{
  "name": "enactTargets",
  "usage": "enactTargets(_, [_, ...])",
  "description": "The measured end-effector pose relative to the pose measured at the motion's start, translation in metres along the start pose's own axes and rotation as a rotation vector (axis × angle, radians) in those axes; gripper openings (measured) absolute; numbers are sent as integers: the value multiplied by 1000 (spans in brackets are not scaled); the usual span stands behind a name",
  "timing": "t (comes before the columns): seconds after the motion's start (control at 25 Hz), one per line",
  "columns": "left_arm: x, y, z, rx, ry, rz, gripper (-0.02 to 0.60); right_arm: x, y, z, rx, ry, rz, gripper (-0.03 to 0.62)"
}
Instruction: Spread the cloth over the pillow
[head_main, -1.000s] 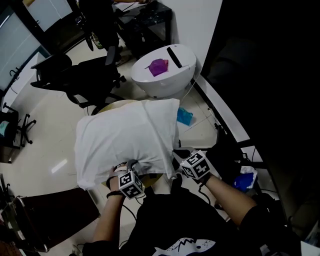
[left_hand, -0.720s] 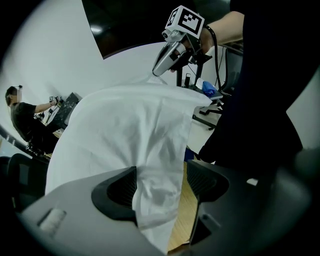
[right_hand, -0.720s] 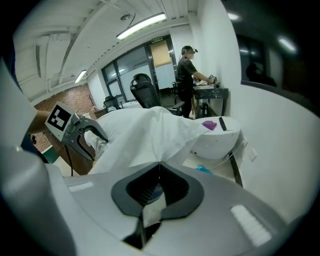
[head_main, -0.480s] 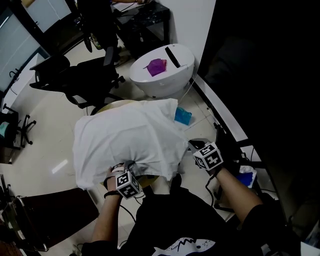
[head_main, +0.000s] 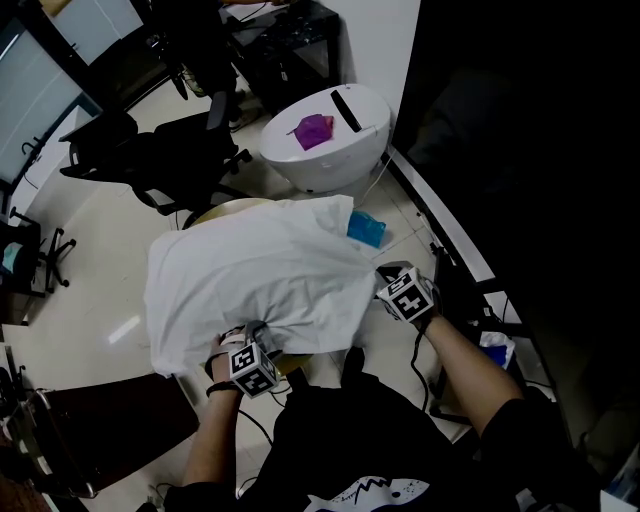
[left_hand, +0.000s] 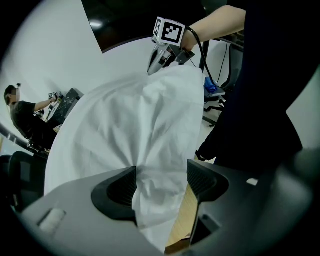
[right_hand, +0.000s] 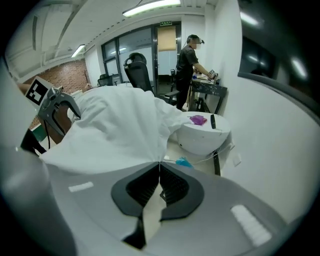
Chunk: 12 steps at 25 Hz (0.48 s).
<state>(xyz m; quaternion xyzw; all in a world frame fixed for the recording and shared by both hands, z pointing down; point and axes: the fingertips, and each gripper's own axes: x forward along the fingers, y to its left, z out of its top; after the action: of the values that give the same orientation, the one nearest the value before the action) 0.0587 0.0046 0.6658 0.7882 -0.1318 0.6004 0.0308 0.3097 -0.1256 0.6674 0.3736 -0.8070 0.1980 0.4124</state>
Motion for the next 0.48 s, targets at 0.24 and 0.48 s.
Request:
enactTargets(0.24, [-8,3,4,-29,3,7,310,-14,4,5,118,-121,38,62])
enactTargets(0.48, [-24,-10,16,10,7,-9,309,-56,27,-16,128,-191,89,129])
